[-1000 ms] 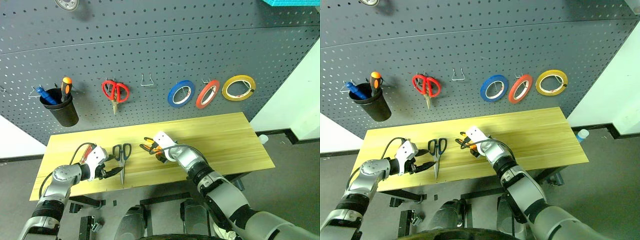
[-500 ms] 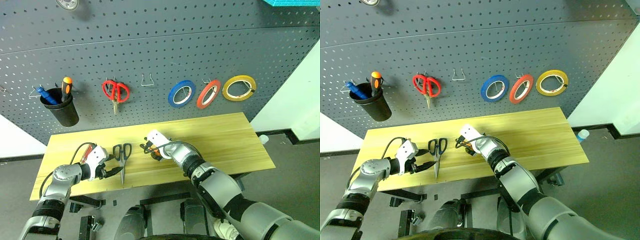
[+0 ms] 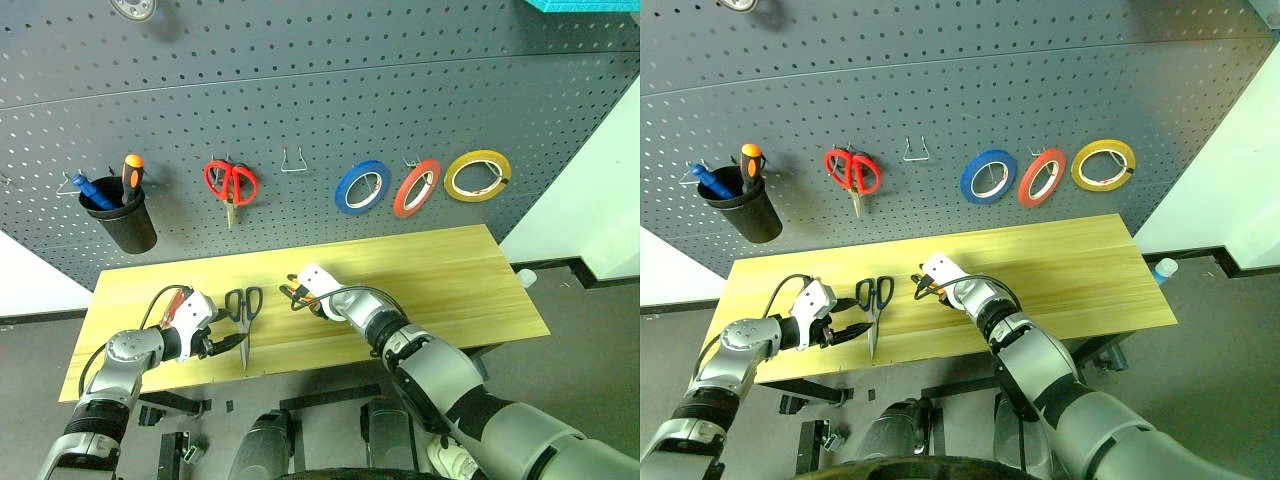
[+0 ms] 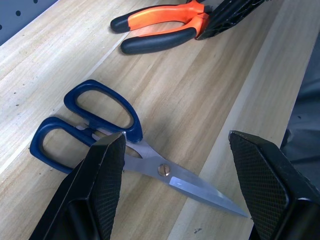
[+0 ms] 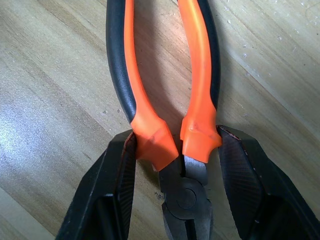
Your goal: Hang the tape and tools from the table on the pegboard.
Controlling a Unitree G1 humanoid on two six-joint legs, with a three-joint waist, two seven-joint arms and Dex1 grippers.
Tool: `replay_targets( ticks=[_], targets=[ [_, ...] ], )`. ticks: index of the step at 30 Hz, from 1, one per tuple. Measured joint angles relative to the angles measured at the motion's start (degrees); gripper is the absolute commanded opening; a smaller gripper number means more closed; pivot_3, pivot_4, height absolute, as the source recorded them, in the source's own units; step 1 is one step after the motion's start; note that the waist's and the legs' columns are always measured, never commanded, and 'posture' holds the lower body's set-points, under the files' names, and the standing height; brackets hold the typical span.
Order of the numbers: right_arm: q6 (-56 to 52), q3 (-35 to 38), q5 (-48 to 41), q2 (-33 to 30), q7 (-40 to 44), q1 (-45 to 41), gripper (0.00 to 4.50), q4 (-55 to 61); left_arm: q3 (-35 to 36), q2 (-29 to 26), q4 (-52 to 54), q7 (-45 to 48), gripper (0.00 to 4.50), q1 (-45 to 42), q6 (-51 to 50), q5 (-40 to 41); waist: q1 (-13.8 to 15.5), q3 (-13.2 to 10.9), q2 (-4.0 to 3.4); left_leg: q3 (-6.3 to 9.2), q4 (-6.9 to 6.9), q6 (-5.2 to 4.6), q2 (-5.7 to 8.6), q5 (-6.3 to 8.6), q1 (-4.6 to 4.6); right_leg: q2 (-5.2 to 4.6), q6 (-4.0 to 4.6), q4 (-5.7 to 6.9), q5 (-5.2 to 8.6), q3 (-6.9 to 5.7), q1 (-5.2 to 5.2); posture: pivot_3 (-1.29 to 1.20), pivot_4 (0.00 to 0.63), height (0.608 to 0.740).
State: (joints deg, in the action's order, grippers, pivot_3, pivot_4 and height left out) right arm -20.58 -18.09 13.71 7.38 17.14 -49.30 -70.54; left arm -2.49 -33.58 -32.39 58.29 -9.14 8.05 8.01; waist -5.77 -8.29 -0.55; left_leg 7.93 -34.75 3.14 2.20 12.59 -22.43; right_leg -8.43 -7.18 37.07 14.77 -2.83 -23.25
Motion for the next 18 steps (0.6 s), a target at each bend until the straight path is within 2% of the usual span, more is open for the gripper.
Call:
replay_targets(
  ticks=[3, 5, 9, 12, 15, 18],
  targets=[
    [0.1, 0.0, 0.6, 0.0, 0.1, 0.0, 2.06, 0.0, 0.0, 0.0, 0.0, 0.0, 3.42, 0.0, 0.0, 0.0, 0.0, 0.0, 0.00, 0.00, 0.00, 0.00, 0.00, 0.00, 0.00, 0.00, 0.00, 0.00, 0.00, 0.00, 0.00, -0.09, 0.121, 0.740],
    [4.0, -3.2, 2.7, -2.5, 2.8, 2.4, 2.06, 4.1, 4.2, 2.4, 3.9, 0.1, 3.42, 2.1, 0.7, 4.9, 0.0, 0.0, -0.01, -0.04, 0.00, 0.01, 0.00, 0.00, -0.04, -0.03, 0.00, -0.05, 0.00, 0.05, -0.03, -0.10, 0.124, 0.740],
    [11.9, -6.6, 4.1, -9.9, 8.9, 12.1, 2.06, 24.1, 11.9, 5.8, 10.9, 0.1, 3.42, 5.4, 4.3, 14.0, 0.2, 0.0, 0.02, -0.07, 0.01, 0.03, 0.04, 0.00, -0.14, -0.11, -0.05, -0.14, 0.03, 0.05, -0.06, -0.10, 0.126, 0.740],
    [17.0, -6.5, 1.2, -14.3, 14.9, 19.9, 2.06, 40.6, 16.1, 7.8, 14.6, -0.5, 3.42, 7.5, 7.4, 17.8, 0.0, -0.1, 0.04, -0.13, 0.05, 0.04, 0.04, 0.00, -0.13, -0.11, -0.08, -0.21, 0.05, 0.08, -0.05, -0.10, 0.128, 0.740],
    [20.9, -6.0, -2.8, -16.2, 19.4, 23.7, 2.06, 52.3, 18.7, 10.9, 15.7, -1.6, 3.42, 8.4, 10.4, 20.3, 0.2, -0.2, 0.21, -0.14, -0.04, 0.04, 0.03, 0.00, -0.12, -0.11, -0.08, -0.20, 0.04, 0.07, 0.01, -0.10, 0.128, 0.740],
    [22.7, -3.9, -8.1, -15.6, 21.4, 23.9, 2.06, 60.3, 20.7, 13.0, 15.0, -3.1, 3.42, 7.3, 14.3, 21.1, 0.4, -0.4, 0.55, -0.10, -0.25, 0.05, 0.01, 0.01, -0.12, -0.10, 0.04, -0.13, -0.03, 0.05, 0.08, -0.11, 0.122, 0.740]
  ],
)
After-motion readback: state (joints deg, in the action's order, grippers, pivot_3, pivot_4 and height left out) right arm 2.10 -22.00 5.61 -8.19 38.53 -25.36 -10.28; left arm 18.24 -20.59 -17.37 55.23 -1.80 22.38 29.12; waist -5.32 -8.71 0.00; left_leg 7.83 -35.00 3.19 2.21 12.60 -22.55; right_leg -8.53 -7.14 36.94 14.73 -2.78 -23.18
